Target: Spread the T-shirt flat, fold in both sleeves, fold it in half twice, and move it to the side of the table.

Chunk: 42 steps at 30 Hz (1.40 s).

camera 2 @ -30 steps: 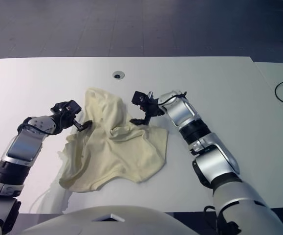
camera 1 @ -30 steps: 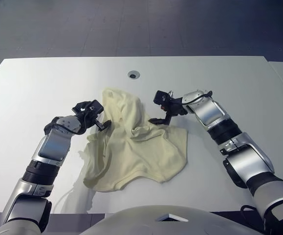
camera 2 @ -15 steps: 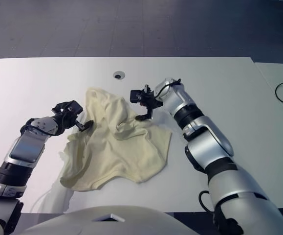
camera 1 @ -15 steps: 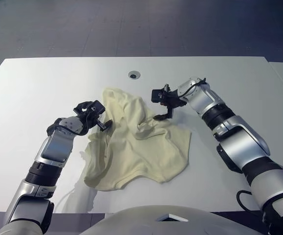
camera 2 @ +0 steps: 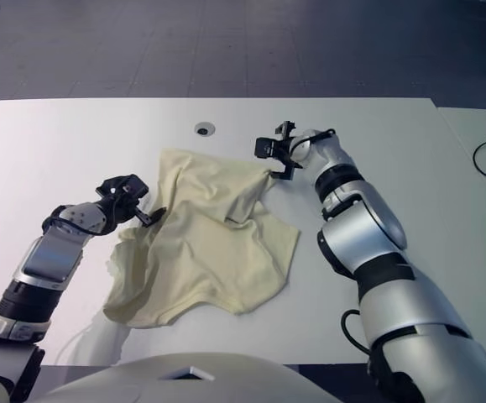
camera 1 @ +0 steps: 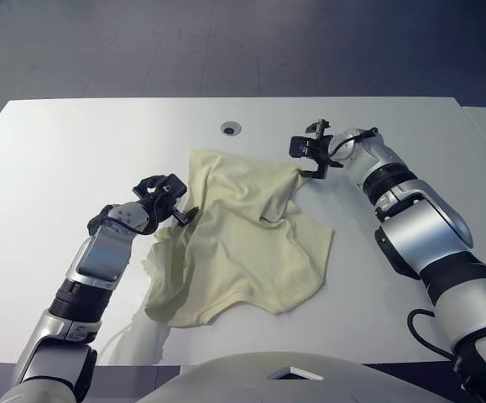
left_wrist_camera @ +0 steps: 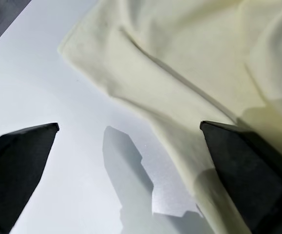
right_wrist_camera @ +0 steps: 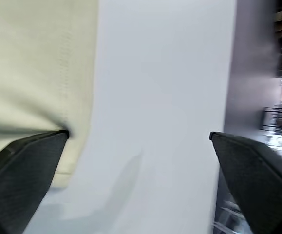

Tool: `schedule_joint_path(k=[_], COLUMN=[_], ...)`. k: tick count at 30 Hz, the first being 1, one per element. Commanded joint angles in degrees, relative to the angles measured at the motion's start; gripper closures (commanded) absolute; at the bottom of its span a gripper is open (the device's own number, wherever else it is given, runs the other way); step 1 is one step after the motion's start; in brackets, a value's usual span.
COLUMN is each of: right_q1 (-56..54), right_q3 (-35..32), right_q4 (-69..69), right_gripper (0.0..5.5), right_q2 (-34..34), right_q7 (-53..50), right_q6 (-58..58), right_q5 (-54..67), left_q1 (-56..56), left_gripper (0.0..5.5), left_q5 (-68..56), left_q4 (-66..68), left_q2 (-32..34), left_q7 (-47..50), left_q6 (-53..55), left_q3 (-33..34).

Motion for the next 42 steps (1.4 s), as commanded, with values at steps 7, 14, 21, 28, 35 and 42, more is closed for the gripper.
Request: schedule_joint_path(k=[7,14,21,28,35,42], right_q1=[1.0,4.2,22.9,41.4,48.0,48.7], right_q3=[-3.1,-16.1,-23.9,-28.6,-29.0,-27.1], right_q4=[1.5,-4.9,-40.8,-80.8,-96.1,-100.2], right_gripper=[0.12,0.12,0.12,0.12,0.12,0.12], right_q2=[-2.4,-5.2,-11.1,-18.4,-27.2,-30.5], right_q7=[-23.3,-14.3,3.9,18.3,28.0,30.8], right_q6=[-4.6,-8.5,3.6,28.6,41.1,46.0], right_q5=[-4.2,7.7,19.0,29.7,34.3,35.3], left_q1=[3.1,-7.3,-18.9,-28.6,-42.6,-48.2], left_gripper=[0.10,0.10,0.10,0.10,0.10,0.10], left_q5=[0.7,-2.7,-12.5,-3.1,1.1,5.0], left_q4=[0.4,6.1,7.9,29.1,60.1,77.0], left_q2=[-0.2,-4.9,-5.4,-2.8,-7.5,-9.2], left_q7=[-1.8,-0.7,-6.2,-4.7,-0.8,2.2], left_q6=[3.6,2.1,7.5,-7.9,-26.4,-35.6], left_q3=[-3.2,1.1,9.4,4.2,3.4,2.7])
